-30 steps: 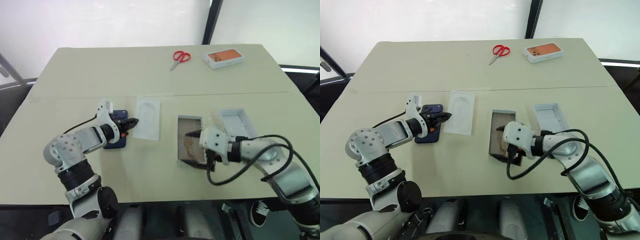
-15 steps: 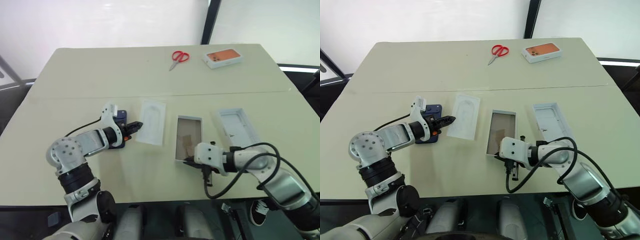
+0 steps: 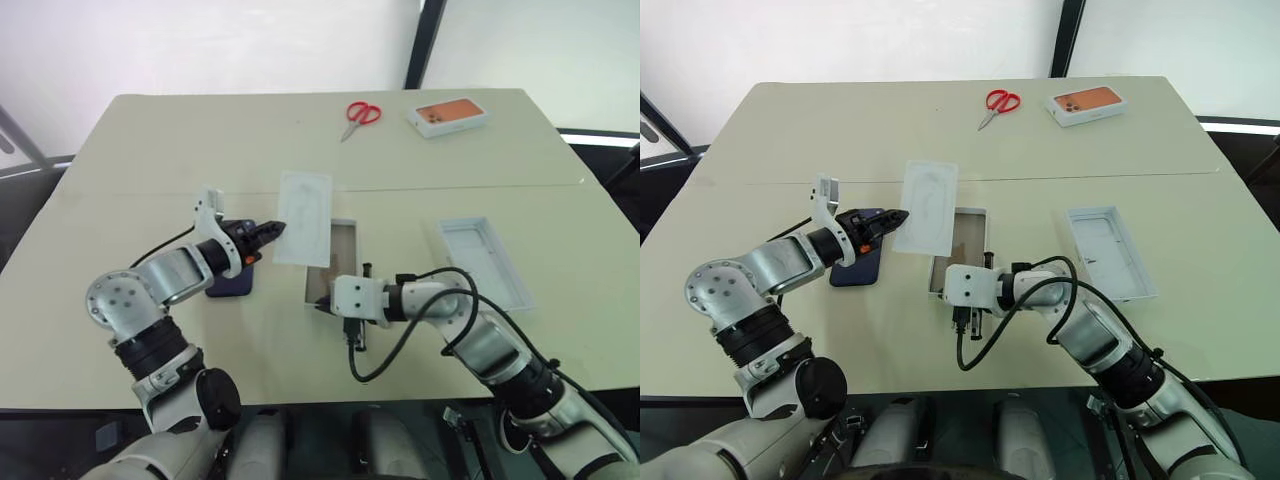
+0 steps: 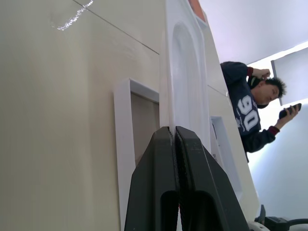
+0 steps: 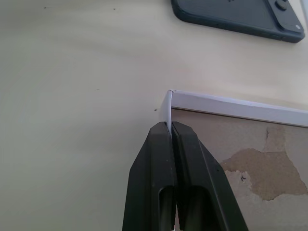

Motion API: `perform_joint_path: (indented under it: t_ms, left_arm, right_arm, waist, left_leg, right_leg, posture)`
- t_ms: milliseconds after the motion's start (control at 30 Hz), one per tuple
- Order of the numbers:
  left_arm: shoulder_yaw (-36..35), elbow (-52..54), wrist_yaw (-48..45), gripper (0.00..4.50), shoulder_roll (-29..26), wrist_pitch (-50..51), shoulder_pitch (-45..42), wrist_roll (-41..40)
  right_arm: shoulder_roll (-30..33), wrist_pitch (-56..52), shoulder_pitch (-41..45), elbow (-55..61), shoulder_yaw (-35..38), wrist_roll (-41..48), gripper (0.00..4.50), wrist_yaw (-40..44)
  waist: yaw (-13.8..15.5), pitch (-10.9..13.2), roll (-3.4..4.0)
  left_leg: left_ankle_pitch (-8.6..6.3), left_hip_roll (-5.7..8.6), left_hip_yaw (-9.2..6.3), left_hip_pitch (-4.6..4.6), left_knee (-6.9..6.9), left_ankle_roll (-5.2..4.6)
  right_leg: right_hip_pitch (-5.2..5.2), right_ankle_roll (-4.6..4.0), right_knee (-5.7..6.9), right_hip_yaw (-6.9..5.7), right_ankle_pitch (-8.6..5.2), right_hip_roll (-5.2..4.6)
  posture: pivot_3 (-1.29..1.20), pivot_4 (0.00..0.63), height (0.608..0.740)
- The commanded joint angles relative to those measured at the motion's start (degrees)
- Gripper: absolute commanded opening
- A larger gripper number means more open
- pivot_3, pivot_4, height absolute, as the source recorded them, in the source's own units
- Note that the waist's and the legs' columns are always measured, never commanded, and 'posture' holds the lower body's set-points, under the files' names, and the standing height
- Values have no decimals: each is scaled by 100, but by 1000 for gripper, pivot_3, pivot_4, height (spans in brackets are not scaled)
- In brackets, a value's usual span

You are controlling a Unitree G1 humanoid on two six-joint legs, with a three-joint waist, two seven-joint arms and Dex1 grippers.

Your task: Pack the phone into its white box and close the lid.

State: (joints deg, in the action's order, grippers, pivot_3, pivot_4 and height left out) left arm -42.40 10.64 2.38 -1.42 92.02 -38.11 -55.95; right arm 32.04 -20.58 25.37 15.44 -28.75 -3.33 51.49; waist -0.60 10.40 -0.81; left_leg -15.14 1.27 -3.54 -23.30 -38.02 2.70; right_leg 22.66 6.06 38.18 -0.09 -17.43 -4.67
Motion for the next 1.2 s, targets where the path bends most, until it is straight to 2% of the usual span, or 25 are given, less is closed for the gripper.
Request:
perform_joint_path:
  t_ms: [33, 233, 467, 700, 967, 1200]
  left_arm:
    - [69, 94, 229, 0, 82, 48, 77, -295]
    - [463, 202, 664, 0, 238, 48, 331, -414]
    - [683, 264, 1157, 0, 562, 48, 466, -585]
    - [1091, 329, 1288, 0, 416, 48, 610, -598]
    - [1045, 223, 1342, 0, 385, 48, 541, -628]
    - [956, 219, 1583, 0, 655, 48, 533, -703]
  right_arm:
    - [-170, -263, 88, 257, 295, 322, 904, 76]
    - [-1, -563, -74, 854, 862, 842, 3769, 205]
    - [623, -1174, -490, 1369, 1782, 1670, 3769, 439]
    - [1180, -995, -835, 1090, 2063, 1478, 3769, 333]
    - [1182, -856, -868, 955, 2093, 1502, 3769, 225]
    - [1159, -707, -906, 854, 2036, 1458, 3769, 168]
  waist:
    - [-1, 0, 0]
    - [7, 0, 0]
    - [18, 0, -2]
    - [-3, 0, -4]
    - [12, 0, -5]
    - [20, 1, -6]
  left_leg:
    - [0, 0, 0, 0, 0, 0]
    - [-1, 0, -1, 0, 0, 0]
    - [-4, 2, -1, -1, 0, -6]
    - [-7, 6, 2, 0, 2, -12]
    - [-4, 5, 3, 0, 1, -6]
    - [-3, 5, 3, 0, 0, -5]
  right_leg:
    - [0, 0, 0, 0, 0, 0]
    - [0, 0, 0, 1, 0, 0]
    - [-2, 0, -2, 1, 0, -2]
    - [-1, 0, 0, 2, 0, 4]
    - [-2, 0, -1, 3, 0, 1]
    - [-3, 0, -3, 3, 0, 0]
  posture:
    - [0, 150, 740]
    - [0, 150, 740]
    - [0, 150, 740]
    - [0, 150, 740]
    - [0, 150, 740]
    - [0, 150, 740]
